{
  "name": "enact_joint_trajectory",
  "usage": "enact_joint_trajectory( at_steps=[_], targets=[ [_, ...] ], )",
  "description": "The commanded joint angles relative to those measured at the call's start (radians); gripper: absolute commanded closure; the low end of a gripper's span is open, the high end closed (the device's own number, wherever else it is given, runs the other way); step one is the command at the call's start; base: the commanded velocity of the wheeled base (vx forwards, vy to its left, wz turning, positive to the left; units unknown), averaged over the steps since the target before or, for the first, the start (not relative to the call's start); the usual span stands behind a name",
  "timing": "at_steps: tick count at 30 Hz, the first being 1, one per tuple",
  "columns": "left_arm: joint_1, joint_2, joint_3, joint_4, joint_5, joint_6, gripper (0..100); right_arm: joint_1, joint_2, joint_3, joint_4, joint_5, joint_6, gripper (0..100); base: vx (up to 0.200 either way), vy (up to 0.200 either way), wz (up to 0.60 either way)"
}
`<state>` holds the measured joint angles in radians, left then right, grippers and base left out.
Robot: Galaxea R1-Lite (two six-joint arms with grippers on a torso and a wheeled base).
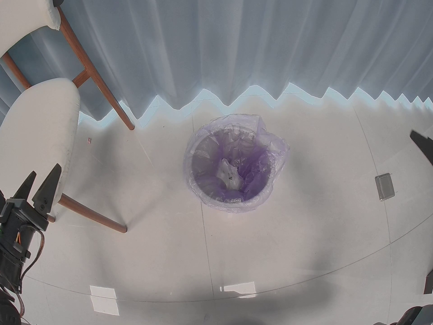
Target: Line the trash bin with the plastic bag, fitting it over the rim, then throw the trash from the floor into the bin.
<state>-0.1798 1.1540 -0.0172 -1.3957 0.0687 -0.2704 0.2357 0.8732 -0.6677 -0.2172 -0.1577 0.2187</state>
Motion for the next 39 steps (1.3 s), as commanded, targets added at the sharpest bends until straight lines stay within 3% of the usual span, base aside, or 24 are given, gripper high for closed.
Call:
enact_joint_trajectory(
  at_steps=[1, 4, 10, 11, 17, 19, 22, 23, 24, 28, 30, 32, 38, 39],
  targets=[
    [0.121, -0.205, 0.002, 0.126, 0.011, 0.08, 0, -0.042, -0.304, 0.203, 0.067, 0.0, -0.113, 0, 0.0, 0.0, 0.0],
    [0.154, -0.26, -0.003, 0.204, 0.01, 0.08, 0, -0.061, -0.355, 0.273, 0.068, 0.0, -0.144, 0, 0.0, 0.0, 0.0],
    [0.155, -0.456, -0.055, 0.494, 0.01, 0.08, 0, -0.061, -0.468, 0.404, 0.072, 0.0, -0.187, 0, 0.0, 0.0, 0.0],
    [0.157, -0.522, -0.087, 0.623, 0.008, 0.08, 0, -0.061, -0.508, 0.451, 0.072, 0.0, -0.19, 0, 0.0, 0.0, 0.0],
    [0.138, -0.738, -0.132, 1.018, -0.003, 0.083, 0, -0.061, -0.64, 0.599, 0.072, 0.001, -0.217, 0, 0.0, 0.0, 0.0],
    [0.12, -0.81, -0.109, 1.104, -0.004, 0.092, 0, -0.061, -0.701, 0.654, 0.075, 0.003, -0.219, 0, 0.0, 0.0, 0.0],
    [0.077, -1.005, 0.017, 1.248, -0.004, 0.157, 0, -0.056, -0.787, 0.648, 0.23, 0.01, -0.2, 0, 0.0, 0.0, 0.0],
    [0.071, -1.1, 0.011, 1.423, -0.009, 0.178, 0, -0.056, -0.772, 0.642, 0.226, 0.01, -0.171, 0, 0.0, 0.0, 0.0],
    [0.071, -1.093, -0.023, 1.497, -0.018, 0.177, 0, -0.056, -0.77, 0.646, 0.213, 0.01, -0.156, 0, 0.0, 0.0, 0.0],
    [0.071, -1.059, -0.013, 1.46, -0.113, 0.231, 0, -0.056, -0.77, 0.655, 0.199, 0.044, -0.148, 0, 0.0, 0.0, 0.0],
    [0.069, -1.059, -0.007, 1.437, -0.168, 0.26, 0, -0.056, -0.769, 0.663, 0.213, 0.115, -0.191, 0, 0.0, 0.0, 0.0],
    [0.069, -1.057, -0.006, 1.44, -0.195, 0.272, 0, -0.056, -0.769, 0.666, 0.217, 0.144, -0.237, 0, 0.0, 0.0, 0.0],
    [0.071, -1.059, 0.006, 1.406, -0.162, 0.255, 0, -0.113, -0.769, 0.668, 0.214, 0.125, -0.19, 0, 0.0, 0.0, 0.0],
    [0.074, -1.06, 0.017, 1.368, -0.096, 0.217, 0, -0.144, -0.77, 0.668, 0.216, 0.124, -0.191, 0, 0.0, 0.0, 0.0]
  ],
)
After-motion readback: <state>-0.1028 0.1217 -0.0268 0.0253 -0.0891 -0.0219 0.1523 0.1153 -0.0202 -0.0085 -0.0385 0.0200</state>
